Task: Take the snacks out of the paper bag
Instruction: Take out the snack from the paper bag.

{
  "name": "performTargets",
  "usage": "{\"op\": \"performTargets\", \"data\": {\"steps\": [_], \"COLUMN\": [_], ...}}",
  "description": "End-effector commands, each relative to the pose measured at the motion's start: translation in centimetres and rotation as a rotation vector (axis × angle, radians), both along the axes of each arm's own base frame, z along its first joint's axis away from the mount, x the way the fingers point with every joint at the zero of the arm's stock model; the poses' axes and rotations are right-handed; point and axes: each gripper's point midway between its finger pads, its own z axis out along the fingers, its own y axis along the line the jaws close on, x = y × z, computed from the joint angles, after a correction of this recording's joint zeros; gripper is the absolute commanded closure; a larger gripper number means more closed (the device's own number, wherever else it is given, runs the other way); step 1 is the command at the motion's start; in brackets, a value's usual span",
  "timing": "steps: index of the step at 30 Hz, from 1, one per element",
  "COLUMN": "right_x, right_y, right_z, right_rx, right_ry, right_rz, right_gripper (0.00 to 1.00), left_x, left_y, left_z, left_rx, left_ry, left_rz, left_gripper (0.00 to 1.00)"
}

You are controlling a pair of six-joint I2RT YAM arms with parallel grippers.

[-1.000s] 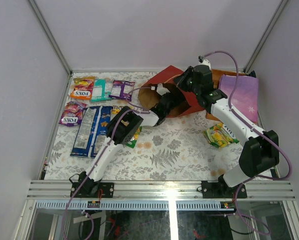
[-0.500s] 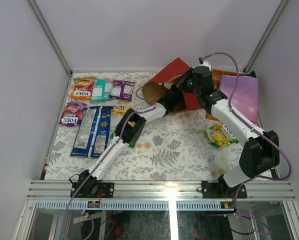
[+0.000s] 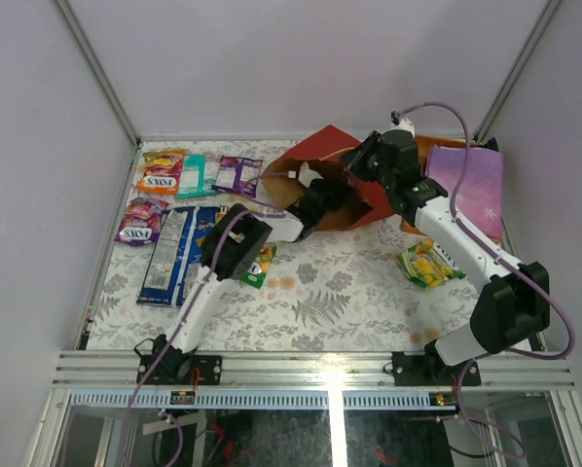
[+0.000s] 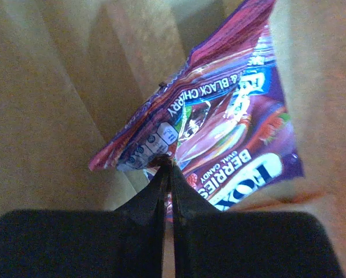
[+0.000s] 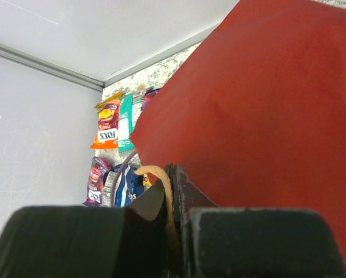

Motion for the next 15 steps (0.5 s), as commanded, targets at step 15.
{"op": "performTargets", "data": {"steps": [15], "right_x": [0.4], "right_y": [-1.0], "right_z": [2.9], "right_rx": [0.015], "right_ry": [-0.087], "right_rz": [-0.045], "right_gripper": [1.00], "left_x": [-6.6], "left_y": [9.6], "left_z": [12.6], "left_rx": [-0.088], "left_ry": [-0.305], "left_rz": [0.119], "left_gripper": [1.00]}}
